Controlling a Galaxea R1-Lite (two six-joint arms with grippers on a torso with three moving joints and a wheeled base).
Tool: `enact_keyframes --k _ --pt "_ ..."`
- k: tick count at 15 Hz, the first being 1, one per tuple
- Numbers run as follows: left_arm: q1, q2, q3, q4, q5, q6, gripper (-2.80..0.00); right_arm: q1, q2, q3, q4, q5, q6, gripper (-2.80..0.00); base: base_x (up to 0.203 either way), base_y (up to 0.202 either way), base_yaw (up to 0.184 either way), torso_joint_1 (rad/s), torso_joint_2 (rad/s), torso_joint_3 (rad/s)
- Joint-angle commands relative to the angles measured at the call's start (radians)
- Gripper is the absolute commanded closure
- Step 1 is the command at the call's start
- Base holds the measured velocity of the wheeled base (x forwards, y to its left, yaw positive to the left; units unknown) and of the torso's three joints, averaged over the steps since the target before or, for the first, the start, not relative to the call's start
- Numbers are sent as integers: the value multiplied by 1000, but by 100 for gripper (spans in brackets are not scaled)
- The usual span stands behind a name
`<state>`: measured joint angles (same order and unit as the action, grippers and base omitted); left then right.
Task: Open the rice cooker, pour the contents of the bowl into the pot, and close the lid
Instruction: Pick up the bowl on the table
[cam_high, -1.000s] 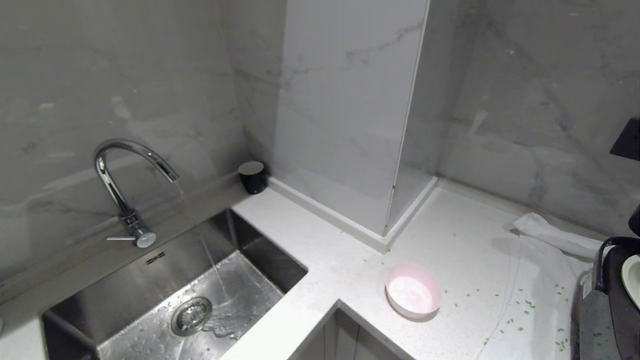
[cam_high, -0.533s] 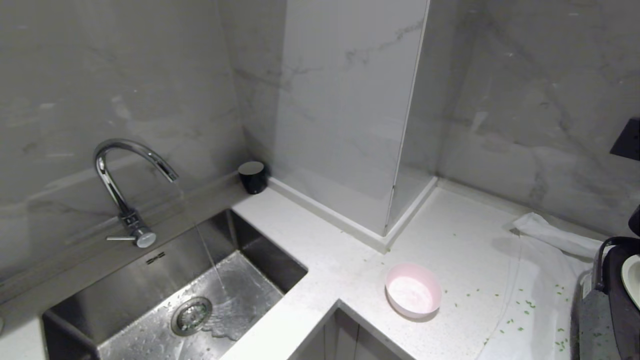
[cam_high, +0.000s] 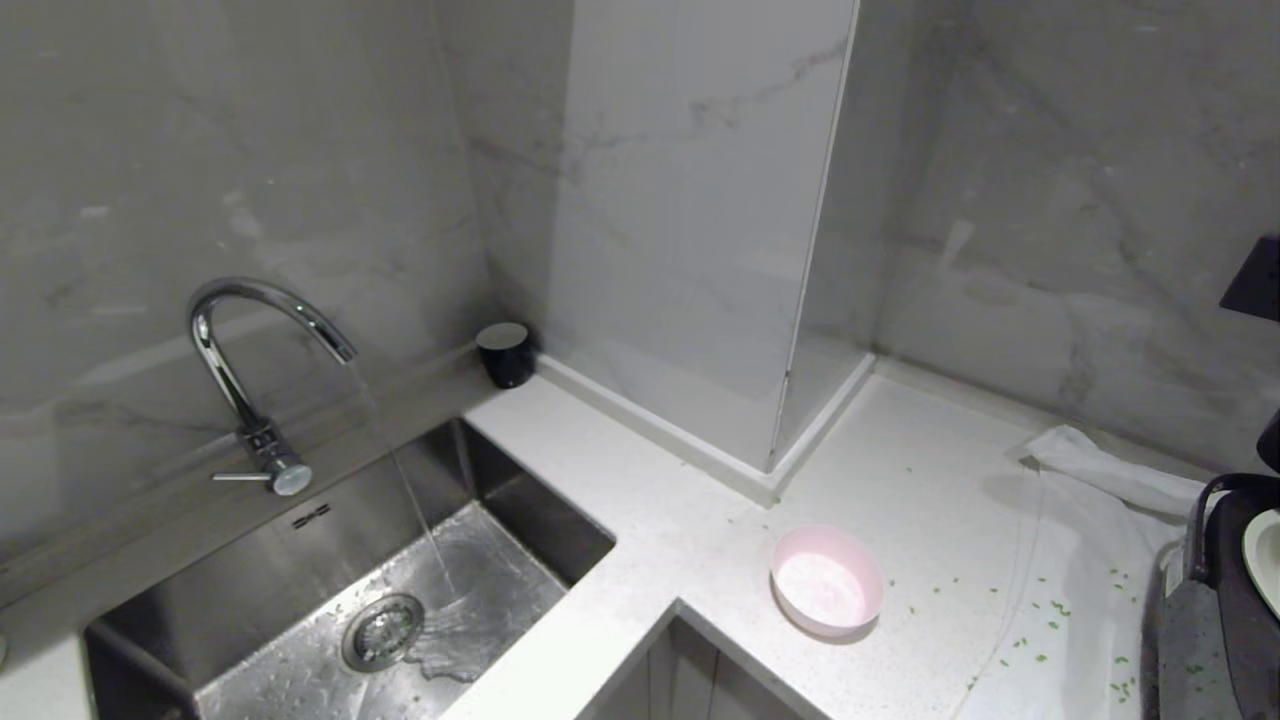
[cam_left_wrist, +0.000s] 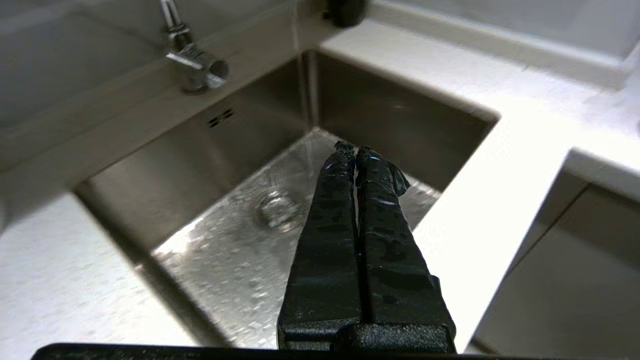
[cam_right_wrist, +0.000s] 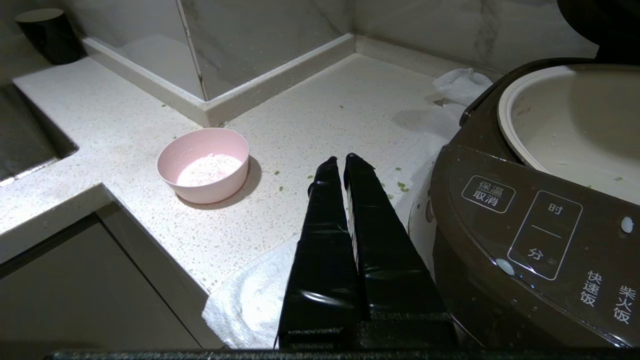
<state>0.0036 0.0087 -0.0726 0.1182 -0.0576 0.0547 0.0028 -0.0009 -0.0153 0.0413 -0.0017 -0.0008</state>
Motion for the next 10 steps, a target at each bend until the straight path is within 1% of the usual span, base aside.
enact_keyframes --k 1,10 --pt "-3 -12 2 66 8 43 0 0 1 0 0 0 -1 0 0 0 0 0 0 0" --pt "-4 -12 0 67 16 31 0 0 1 0 0 0 -1 0 0 0 0 0 0 0"
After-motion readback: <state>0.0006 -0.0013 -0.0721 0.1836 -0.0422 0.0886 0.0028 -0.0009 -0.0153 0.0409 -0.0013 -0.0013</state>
